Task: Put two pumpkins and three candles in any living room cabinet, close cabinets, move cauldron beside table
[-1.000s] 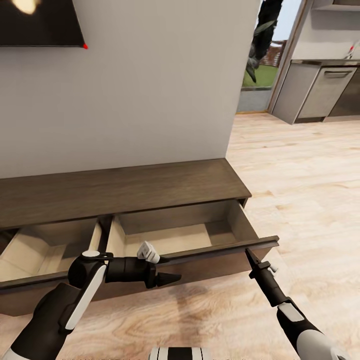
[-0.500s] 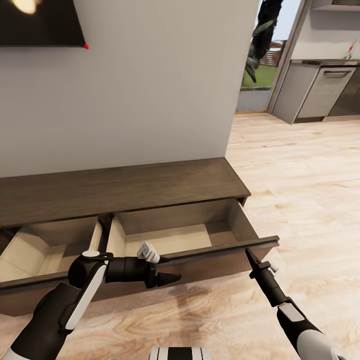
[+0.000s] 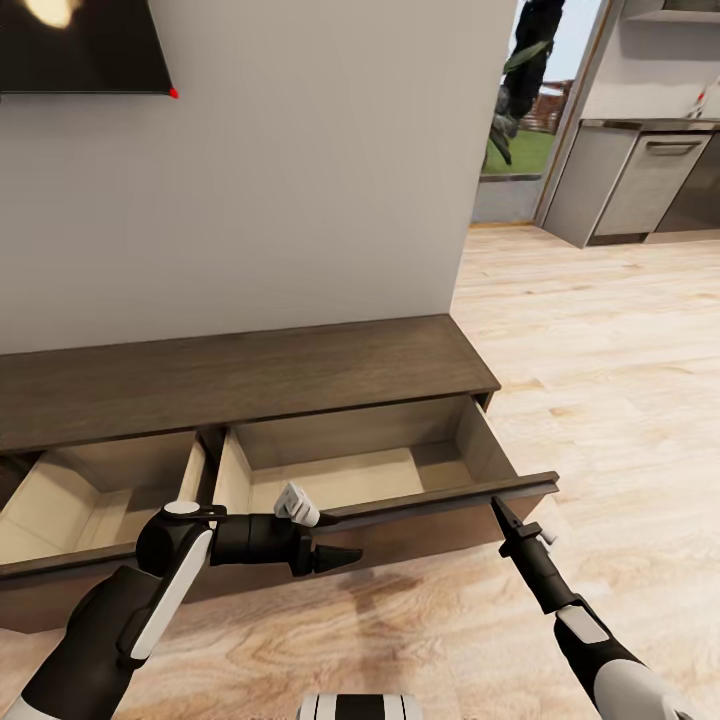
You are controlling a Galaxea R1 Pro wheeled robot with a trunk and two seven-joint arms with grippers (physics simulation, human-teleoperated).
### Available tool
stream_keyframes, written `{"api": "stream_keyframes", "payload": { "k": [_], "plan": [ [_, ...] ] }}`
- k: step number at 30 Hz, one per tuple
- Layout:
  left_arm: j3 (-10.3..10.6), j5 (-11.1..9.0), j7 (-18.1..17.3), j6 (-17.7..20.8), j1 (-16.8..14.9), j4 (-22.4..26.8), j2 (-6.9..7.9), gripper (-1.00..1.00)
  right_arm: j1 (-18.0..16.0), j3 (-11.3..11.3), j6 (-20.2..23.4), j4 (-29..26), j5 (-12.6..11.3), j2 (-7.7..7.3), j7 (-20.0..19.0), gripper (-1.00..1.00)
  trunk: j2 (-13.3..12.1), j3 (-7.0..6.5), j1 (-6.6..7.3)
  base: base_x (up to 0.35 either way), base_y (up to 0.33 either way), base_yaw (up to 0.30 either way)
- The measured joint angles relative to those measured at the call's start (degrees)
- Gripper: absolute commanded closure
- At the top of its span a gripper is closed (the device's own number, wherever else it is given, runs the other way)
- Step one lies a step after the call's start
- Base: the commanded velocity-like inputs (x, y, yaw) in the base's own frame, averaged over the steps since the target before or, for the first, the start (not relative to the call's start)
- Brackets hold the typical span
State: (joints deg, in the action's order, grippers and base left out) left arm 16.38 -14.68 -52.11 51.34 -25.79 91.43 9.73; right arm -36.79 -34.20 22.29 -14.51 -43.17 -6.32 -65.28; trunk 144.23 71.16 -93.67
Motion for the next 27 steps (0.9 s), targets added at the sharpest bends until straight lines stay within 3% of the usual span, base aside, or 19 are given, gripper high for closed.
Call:
{"api": "stream_keyframes", "payload": {
  "k": [27],
  "plan": [
    [0.0, 0.0, 0.0, 0.0, 0.0, 0.01, 0.0, -1.0, 0.03, 0.3, 0.01, 0.02, 0.1, -0.39, -0.11, 1.0, 0.0, 0.01, 0.01, -0.033, 0.0, 0.0]
  ]
}}
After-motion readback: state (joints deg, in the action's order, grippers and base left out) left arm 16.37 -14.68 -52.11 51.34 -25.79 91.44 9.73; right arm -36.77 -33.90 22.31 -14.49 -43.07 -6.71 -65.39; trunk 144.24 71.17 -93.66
